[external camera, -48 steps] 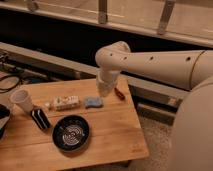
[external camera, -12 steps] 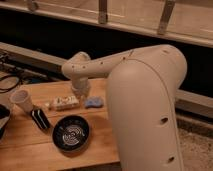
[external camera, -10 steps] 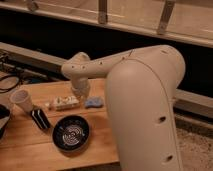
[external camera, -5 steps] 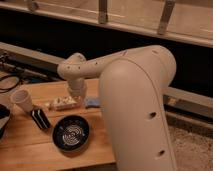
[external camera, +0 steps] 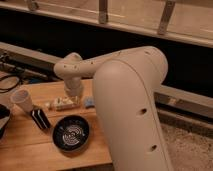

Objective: Knock the eraser over

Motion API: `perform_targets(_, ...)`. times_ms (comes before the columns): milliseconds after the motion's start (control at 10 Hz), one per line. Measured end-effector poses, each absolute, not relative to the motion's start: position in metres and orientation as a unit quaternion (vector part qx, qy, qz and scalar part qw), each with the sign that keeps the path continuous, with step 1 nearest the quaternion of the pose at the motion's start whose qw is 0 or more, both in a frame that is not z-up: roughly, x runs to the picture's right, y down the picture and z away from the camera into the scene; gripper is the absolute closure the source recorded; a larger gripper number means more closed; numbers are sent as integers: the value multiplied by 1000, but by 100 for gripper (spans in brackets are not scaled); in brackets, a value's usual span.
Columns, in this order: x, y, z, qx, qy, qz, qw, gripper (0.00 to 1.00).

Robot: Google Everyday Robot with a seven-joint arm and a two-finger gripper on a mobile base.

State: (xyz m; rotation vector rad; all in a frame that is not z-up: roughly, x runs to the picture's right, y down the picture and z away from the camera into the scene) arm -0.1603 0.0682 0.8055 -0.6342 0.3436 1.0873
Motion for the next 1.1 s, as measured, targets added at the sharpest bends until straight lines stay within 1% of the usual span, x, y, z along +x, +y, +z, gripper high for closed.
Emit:
perform_targets(700,-181,72,809,-304,161,481,806,100)
perform_targets(1100,-193,74,811,-320,157,468,809,100)
